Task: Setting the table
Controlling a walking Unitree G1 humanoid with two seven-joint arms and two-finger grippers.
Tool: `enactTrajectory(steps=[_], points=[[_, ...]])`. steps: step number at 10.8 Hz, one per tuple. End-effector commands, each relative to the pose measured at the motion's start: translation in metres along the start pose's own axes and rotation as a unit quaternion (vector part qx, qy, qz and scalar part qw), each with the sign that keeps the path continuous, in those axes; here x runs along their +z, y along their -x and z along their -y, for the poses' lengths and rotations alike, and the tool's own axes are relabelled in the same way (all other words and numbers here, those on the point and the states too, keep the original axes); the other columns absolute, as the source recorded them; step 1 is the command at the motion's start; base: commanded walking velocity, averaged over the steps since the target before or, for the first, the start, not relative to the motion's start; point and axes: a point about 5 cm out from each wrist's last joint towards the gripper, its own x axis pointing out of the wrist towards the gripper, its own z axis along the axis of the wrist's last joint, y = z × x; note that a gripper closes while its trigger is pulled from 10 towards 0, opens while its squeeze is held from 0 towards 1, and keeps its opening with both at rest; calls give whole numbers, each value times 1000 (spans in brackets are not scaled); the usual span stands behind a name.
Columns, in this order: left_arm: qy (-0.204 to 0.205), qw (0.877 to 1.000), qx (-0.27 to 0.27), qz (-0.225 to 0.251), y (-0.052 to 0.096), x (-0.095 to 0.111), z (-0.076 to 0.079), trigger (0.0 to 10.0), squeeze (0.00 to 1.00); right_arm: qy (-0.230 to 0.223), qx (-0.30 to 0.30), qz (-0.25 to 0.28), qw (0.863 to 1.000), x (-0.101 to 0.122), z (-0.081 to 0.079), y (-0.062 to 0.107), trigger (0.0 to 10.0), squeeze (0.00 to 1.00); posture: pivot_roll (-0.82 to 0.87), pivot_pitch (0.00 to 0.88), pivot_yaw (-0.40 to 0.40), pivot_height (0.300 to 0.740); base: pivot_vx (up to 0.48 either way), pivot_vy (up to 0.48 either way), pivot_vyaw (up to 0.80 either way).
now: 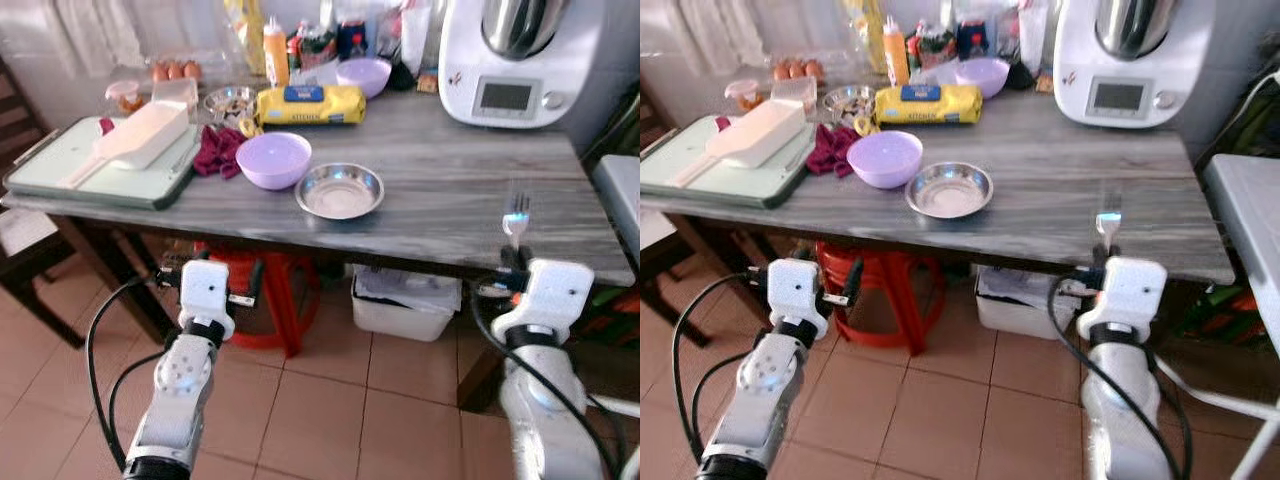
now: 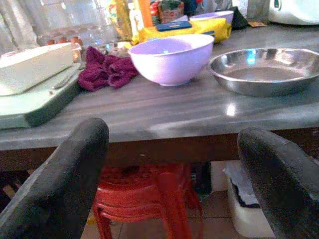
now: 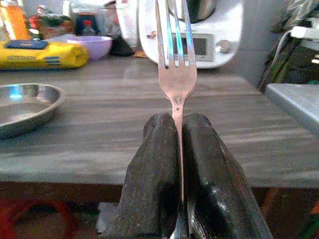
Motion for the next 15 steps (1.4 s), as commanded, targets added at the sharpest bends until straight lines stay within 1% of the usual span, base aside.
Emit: enactTrajectory(steps=[1,2,4,6,7,9,10,11,12,15], points=[[2,1000,-7,8,-5,6,1,10000,0,5,-8,10,1000,4,7,1,10000,0,-189,66,103,740,0,330,-463],[3,1000,-10,7,-6,6,3,10000,0,7,-9,11,1000,4,8,1,10000,0,-193,67,104,740,0,337,-413],[7,1000,-17,8,-6,6,7,10000,0,8,-12,11,1000,5,8,1,10000,0,-195,69,103,740,0,337,0],[17,1000,-12,8,-6,7,6,10000,0,7,-9,12,1000,5,7,1,10000,0,-192,68,102,740,0,337,0],[13,999,-19,24,-6,10,9,10000,0,8,-6,12,1000,5,6,1,10000,0,-190,67,101,740,0,0,0],[5,999,-17,31,-5,12,11,10000,0,9,-4,12,1000,4,6,1,10000,0,-189,66,102,740,0,0,0],[40,999,-6,17,-6,10,9,10000,0,10,-4,12,1000,4,5,1,10000,0,-190,65,102,740,0,0,0],[57,997,-48,30,-7,15,13,10000,0,12,-4,12,1000,4,5,1,10000,0,-189,64,103,740,0,0,0],[62,994,-73,44,-6,19,18,10000,0,13,-4,12,1000,3,6,0,10000,0,-189,64,103,740,311,0,0],[73,991,-100,46,-6,20,27,10000,0,16,-7,15,1000,4,6,-2,10000,0,-198,54,105,740,437,0,0]])
